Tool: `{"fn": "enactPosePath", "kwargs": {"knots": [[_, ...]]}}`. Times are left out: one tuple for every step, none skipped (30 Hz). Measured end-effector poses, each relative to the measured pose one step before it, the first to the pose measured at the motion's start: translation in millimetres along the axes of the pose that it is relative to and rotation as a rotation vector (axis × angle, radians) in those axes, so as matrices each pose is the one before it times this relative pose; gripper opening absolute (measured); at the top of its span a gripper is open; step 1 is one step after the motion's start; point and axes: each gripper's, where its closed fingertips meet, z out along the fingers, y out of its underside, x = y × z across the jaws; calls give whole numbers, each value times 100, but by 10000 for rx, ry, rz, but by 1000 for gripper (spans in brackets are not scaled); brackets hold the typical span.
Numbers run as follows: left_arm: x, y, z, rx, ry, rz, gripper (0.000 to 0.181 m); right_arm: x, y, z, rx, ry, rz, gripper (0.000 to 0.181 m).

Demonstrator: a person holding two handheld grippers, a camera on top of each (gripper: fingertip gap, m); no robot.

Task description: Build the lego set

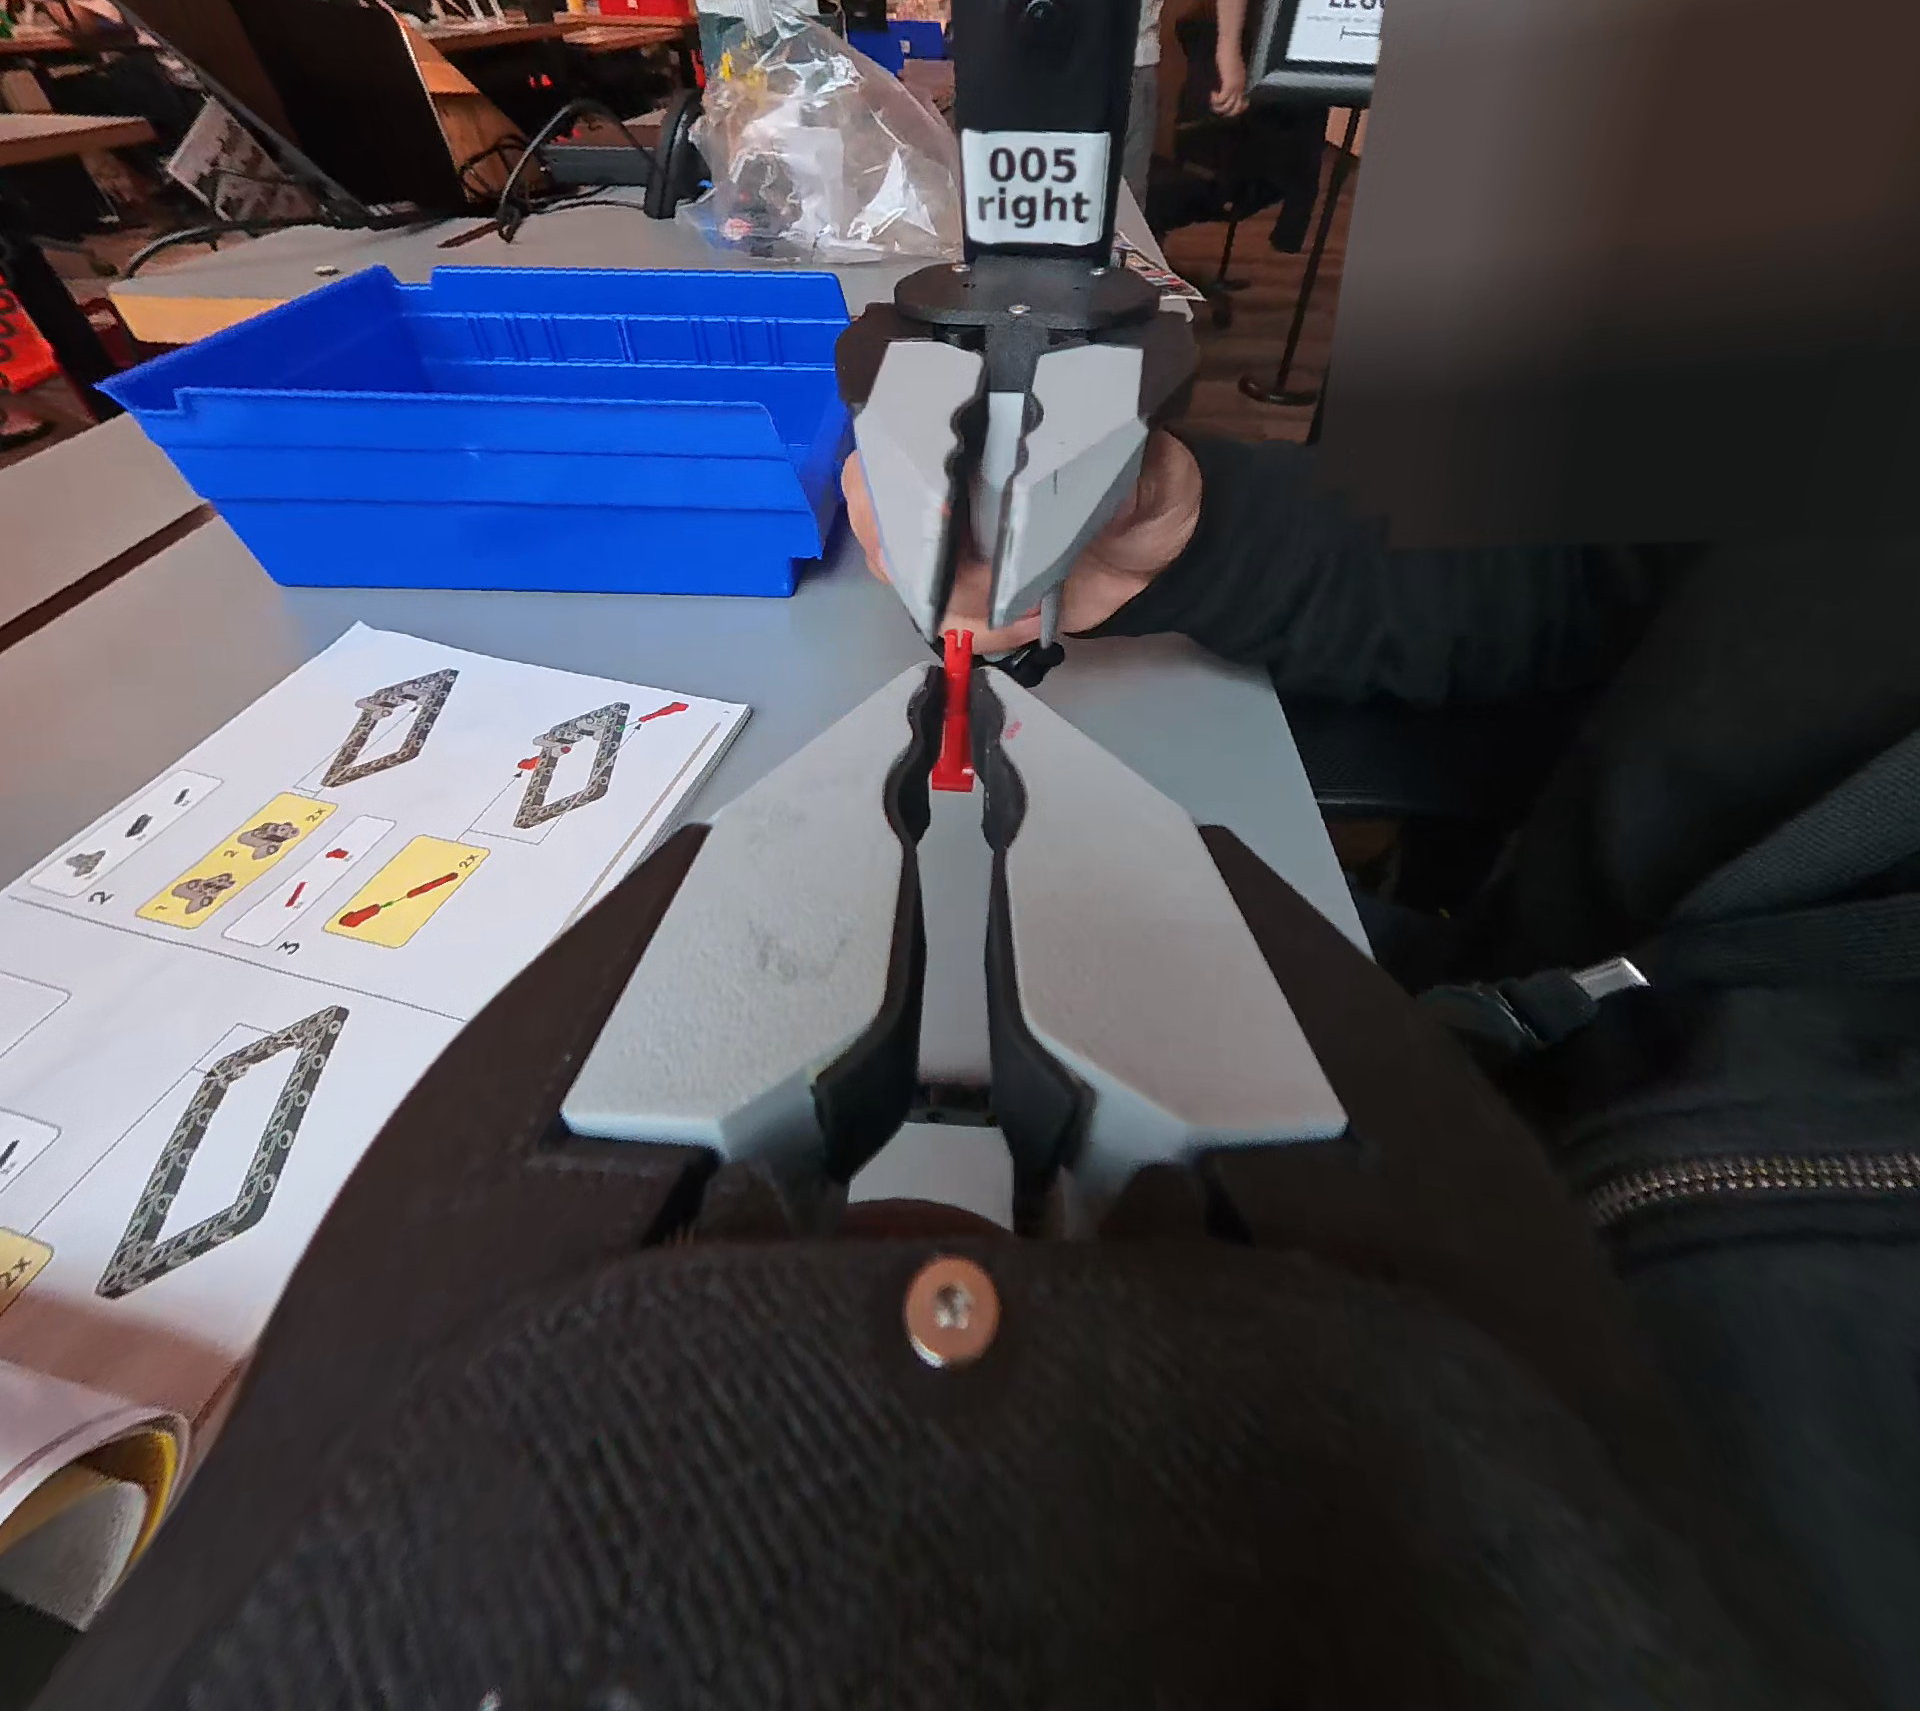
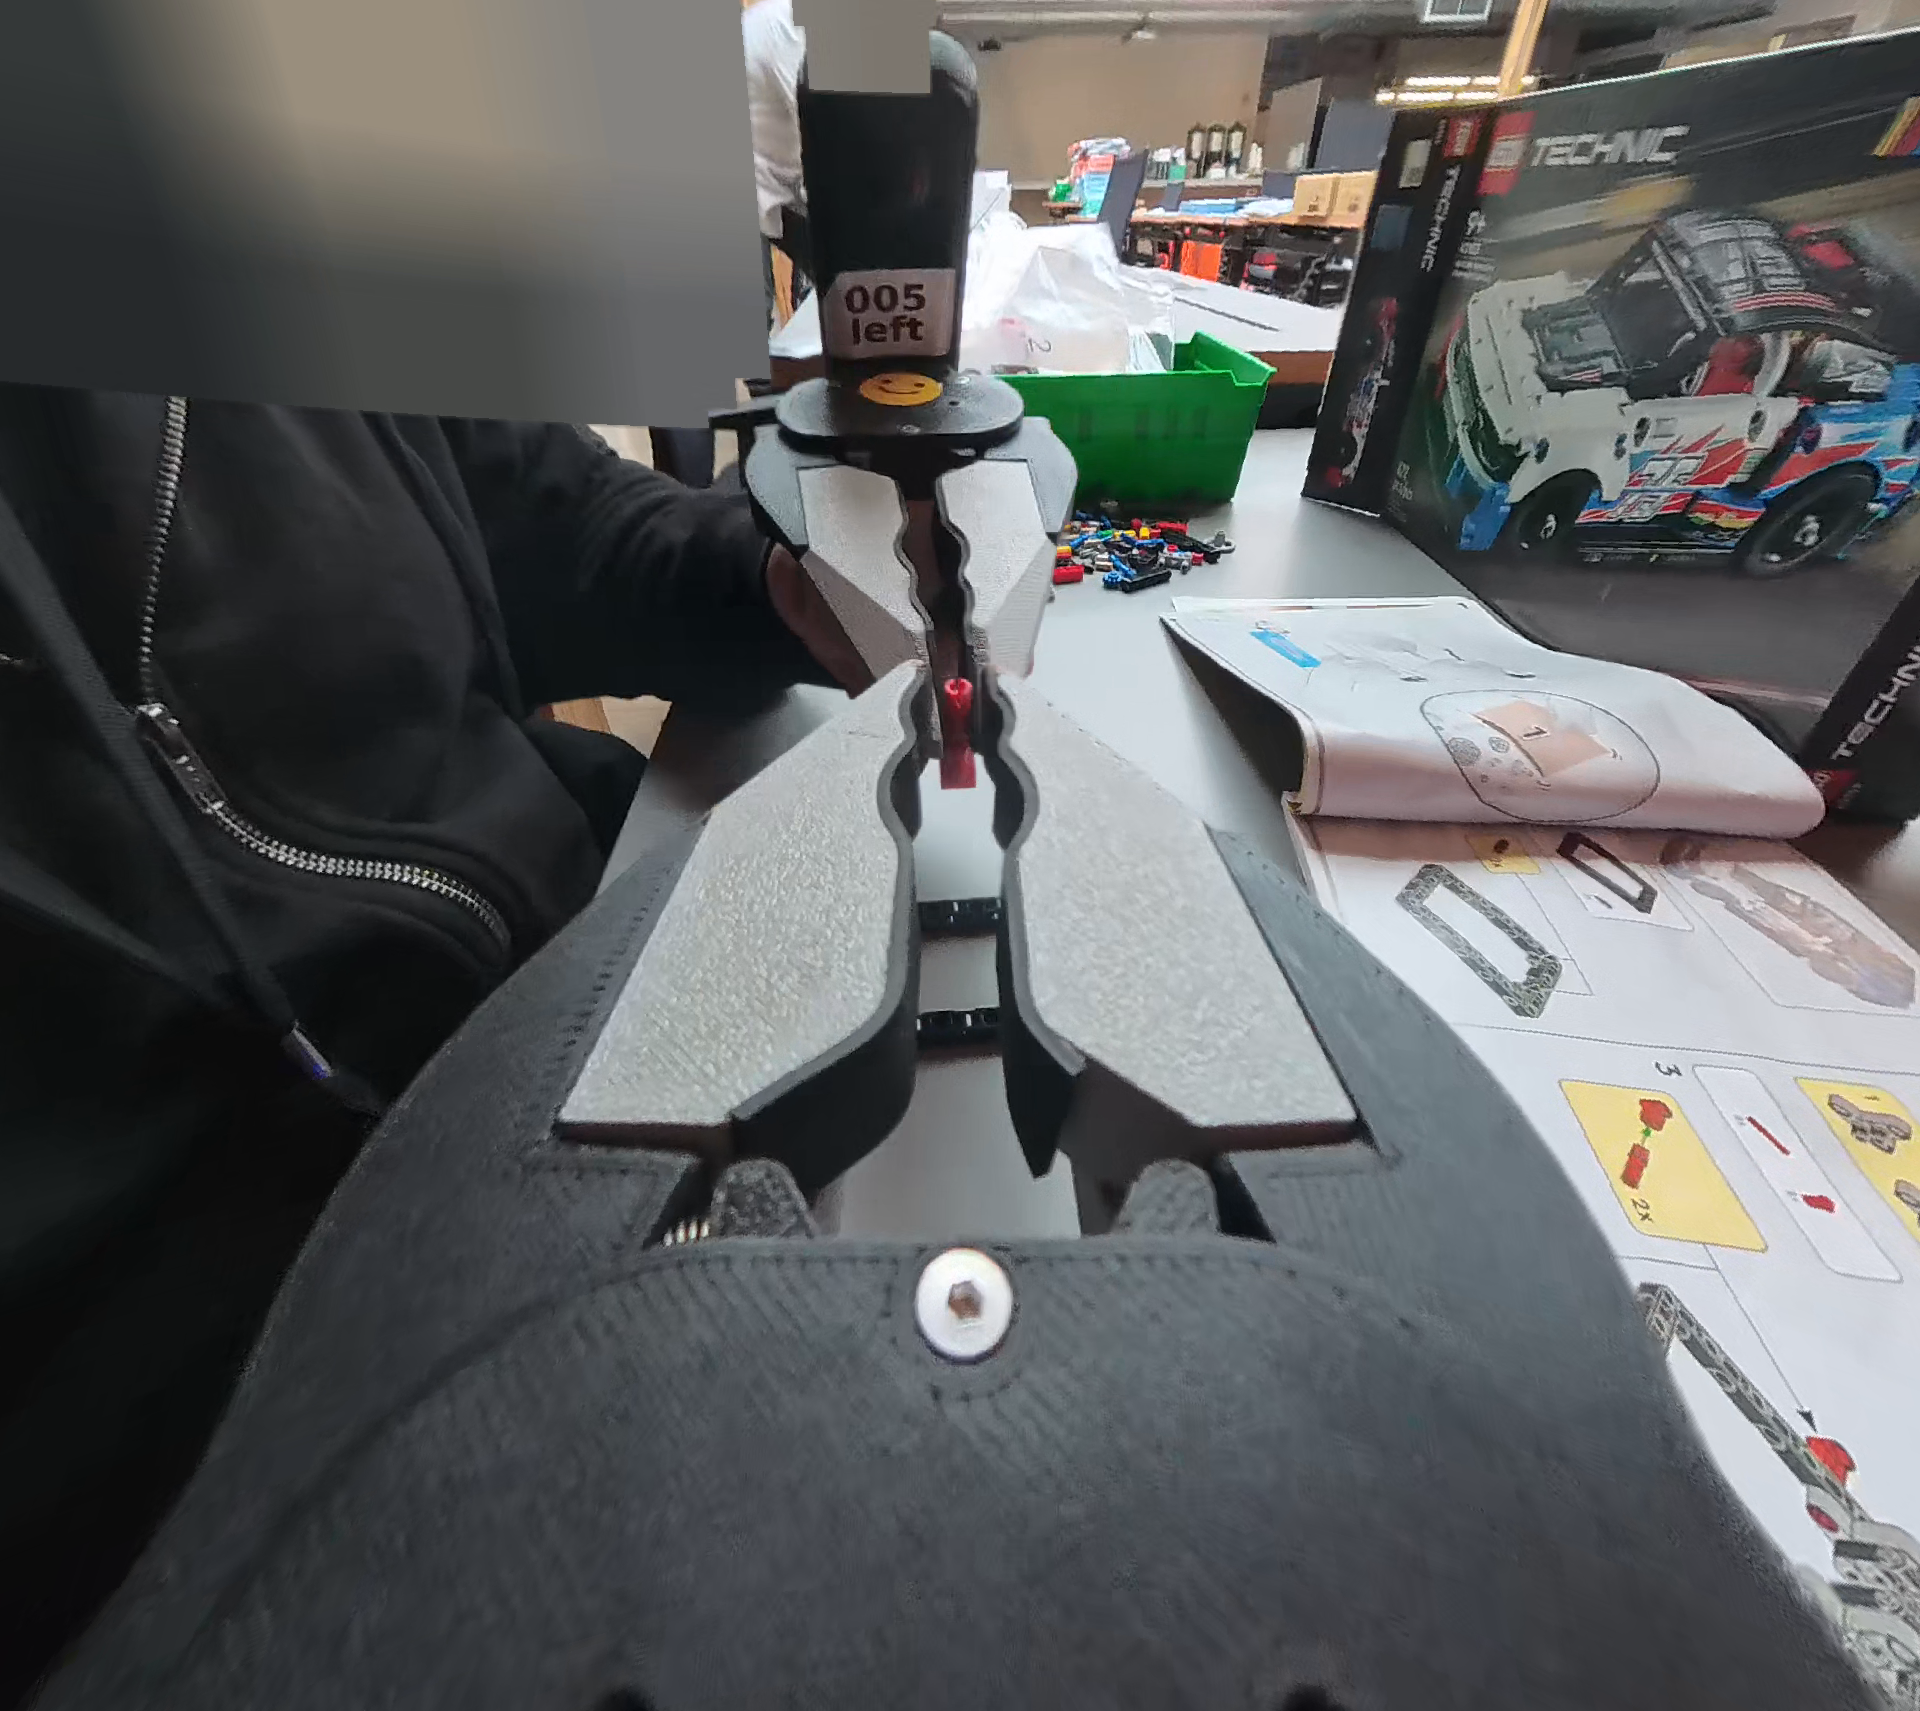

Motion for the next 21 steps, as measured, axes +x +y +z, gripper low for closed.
{"fn": "enactPosePath", "kwargs": {"knots": [[103,18,36,14,16,114,2,-95,166,194,-152,53,-192,3],[68,0,22,37,11,77,2,-40,158,86,-166,71,-235,1],[11,66,9,-13,-3,29,3,-13,61,9,-114,75,-230,1],[41,24,-4,-2,24,20,3,-47,48,-5,-107,35,-221,1],[104,30,20,-26,54,24,2,-97,73,-32,-149,-12,-198,1],[78,5,16,-15,18,52,2,-64,131,-37,-226,-12,-202,1],[25,9,21,-27,-20,69,2,-35,168,-68,-259,2,-227,3],[83,-19,16,11,17,55,2,-98,35,-92,-168,-47,-253,1],[116,-10,24,-4,65,-20,3,-100,-7,-25,-131,-37,-209,0],[-9,24,13,-21,-6,-4,3,-2,25,12,-156,12,-162,0],[-76,45,-3,-19,-43,33,3,51,42,8,-164,32,-125,0],[-39,1,-13,10,-19,11,3,26,12,12,-118,5,-77,0],[64,-16,1,21,50,-9,3,-39,-27,-18,-63,-45,-56,0],[19,-41,-11,33,8,4,2,-15,-48,-15,-24,-12,-46,0],[45,-29,-7,14,5,39,2,-37,-25,-1,-28,-3,-59,1],[18,28,-2,-15,-8,59,2,-25,7,9,-60,14,-62,0],[-35,33,1,-12,-44,63,3,-8,-11,17,-47,36,-41,1],[5,28,9,-17,-13,44,3,-31,-30,10,-22,5,-12,1],[73,31,26,-22,26,33,2,-70,-14,17,-35,-43,16,1],[-4,54,23,-25,-34,57,3,-27,50,0,-63,-27,10,1],[-44,70,27,-49,-61,87,2,19,65,-16,-74,-1,-9,1]]}}
